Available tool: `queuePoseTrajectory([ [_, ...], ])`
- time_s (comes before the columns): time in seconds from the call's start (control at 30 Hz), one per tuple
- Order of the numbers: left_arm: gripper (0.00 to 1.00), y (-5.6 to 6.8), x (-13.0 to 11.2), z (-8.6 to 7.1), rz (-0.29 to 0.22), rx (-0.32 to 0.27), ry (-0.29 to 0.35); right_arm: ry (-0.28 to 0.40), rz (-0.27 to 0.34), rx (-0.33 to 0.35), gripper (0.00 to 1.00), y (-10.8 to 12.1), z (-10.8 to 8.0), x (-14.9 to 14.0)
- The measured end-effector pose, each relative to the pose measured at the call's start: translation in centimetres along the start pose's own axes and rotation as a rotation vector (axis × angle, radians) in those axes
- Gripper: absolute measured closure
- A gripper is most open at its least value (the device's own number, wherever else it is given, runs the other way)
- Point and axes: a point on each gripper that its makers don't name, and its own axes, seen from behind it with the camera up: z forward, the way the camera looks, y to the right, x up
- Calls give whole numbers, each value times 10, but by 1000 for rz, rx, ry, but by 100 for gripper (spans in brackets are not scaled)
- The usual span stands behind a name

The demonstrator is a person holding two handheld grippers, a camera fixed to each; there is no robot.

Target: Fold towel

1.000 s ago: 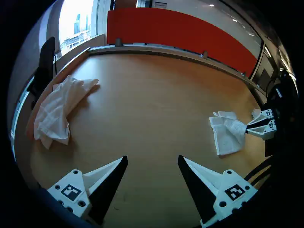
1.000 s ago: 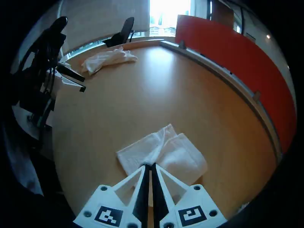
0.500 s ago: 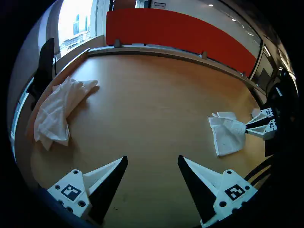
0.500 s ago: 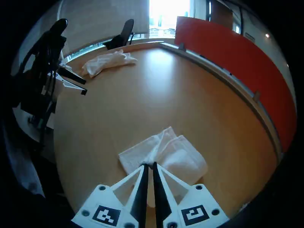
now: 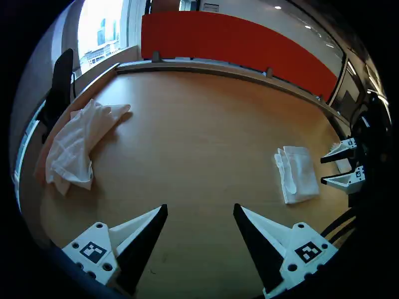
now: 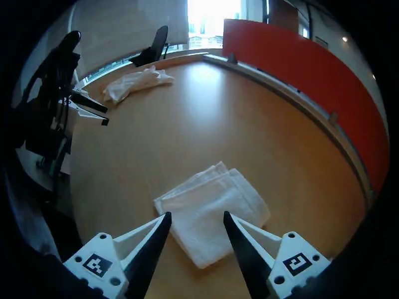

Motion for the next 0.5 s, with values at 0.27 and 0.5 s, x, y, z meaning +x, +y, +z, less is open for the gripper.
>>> queuePoseTrajectory([
  [0.27,2,0,0,0,2,1,0,-18,19,-12,20,0,-2,-16],
  [0.5,1,2,0,0,3,-1,0,-48,41,-25,20,3,-5,-38],
])
